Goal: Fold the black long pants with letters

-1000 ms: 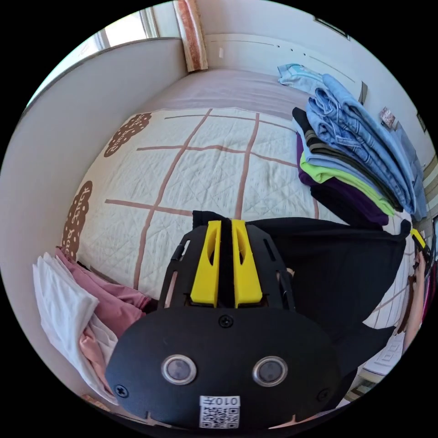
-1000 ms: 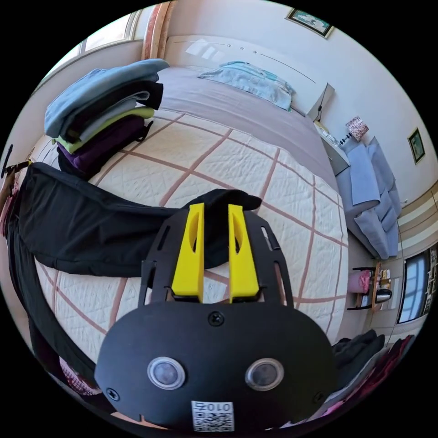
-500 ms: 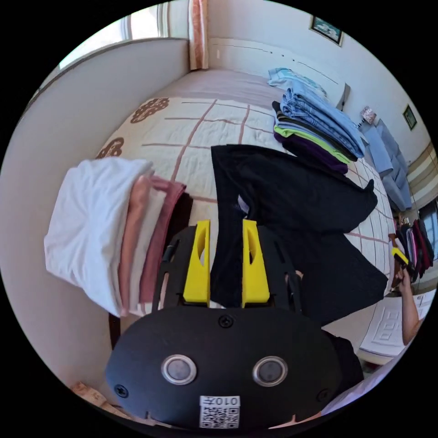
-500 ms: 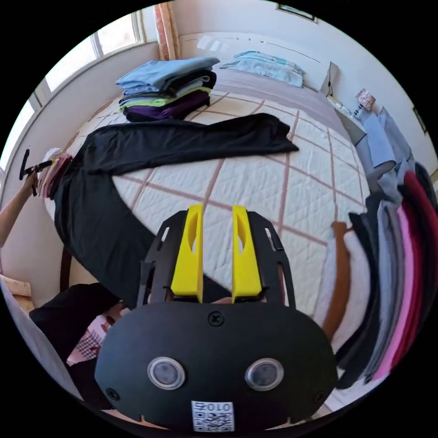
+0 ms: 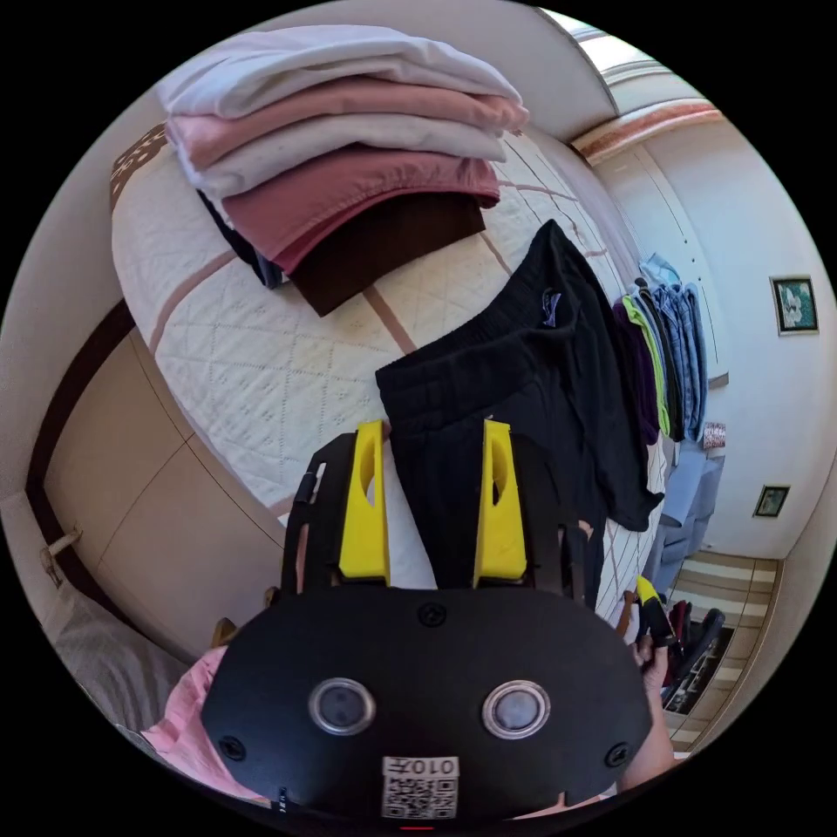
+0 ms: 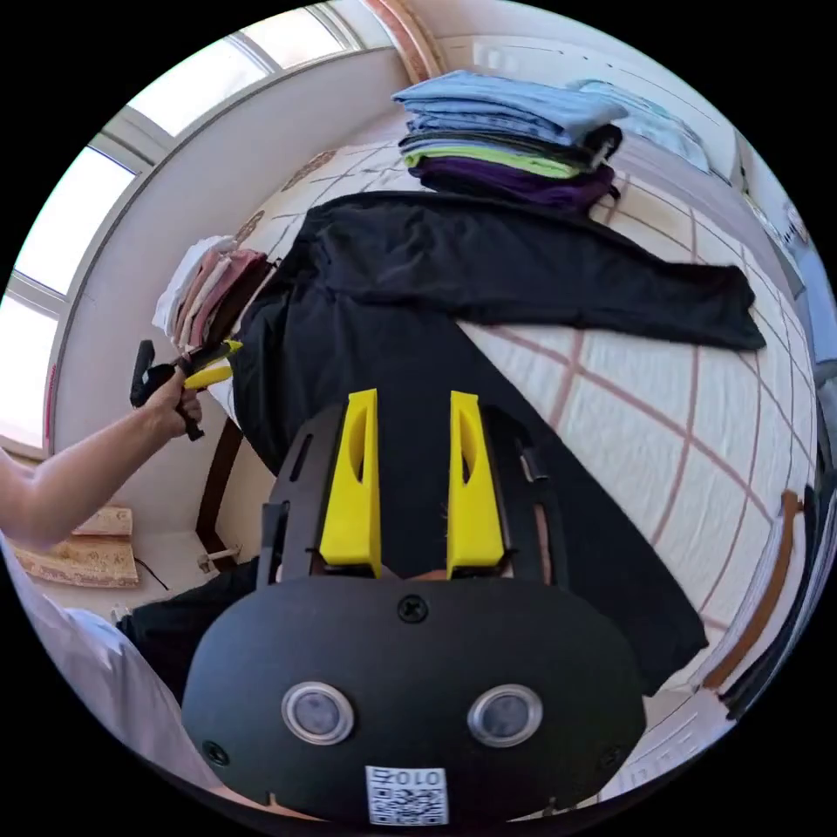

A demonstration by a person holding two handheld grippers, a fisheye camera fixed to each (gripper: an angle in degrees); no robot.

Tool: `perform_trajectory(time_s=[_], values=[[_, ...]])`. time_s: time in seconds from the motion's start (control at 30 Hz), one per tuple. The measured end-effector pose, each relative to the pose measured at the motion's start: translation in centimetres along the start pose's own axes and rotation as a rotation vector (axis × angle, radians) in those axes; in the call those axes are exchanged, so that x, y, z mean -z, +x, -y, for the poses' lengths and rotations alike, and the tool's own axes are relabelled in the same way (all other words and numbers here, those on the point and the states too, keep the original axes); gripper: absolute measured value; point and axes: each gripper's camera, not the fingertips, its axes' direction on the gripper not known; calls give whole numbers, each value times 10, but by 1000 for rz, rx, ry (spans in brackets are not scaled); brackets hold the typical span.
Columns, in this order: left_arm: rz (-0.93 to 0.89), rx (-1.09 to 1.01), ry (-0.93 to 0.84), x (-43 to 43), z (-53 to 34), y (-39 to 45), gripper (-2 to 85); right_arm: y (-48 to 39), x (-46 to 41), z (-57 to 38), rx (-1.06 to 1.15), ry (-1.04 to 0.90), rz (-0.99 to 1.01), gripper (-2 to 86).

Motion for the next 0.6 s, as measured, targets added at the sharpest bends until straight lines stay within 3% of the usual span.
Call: perform_trajectory(time_s=[0.13,0.33,0.47,0.6], values=[[-29,41,3,7,1,-24,115,-75,-24,160,122,13,-9,123],[-195,-37,24,21,-3,-66,99,-203,-103,325,183,-70,-51,137],[-268,-78,1,21,4,-93,94,-266,-155,376,188,-134,-133,145],[-231,-114,-22,23,12,-106,72,-301,-210,406,171,-237,-282,156]])
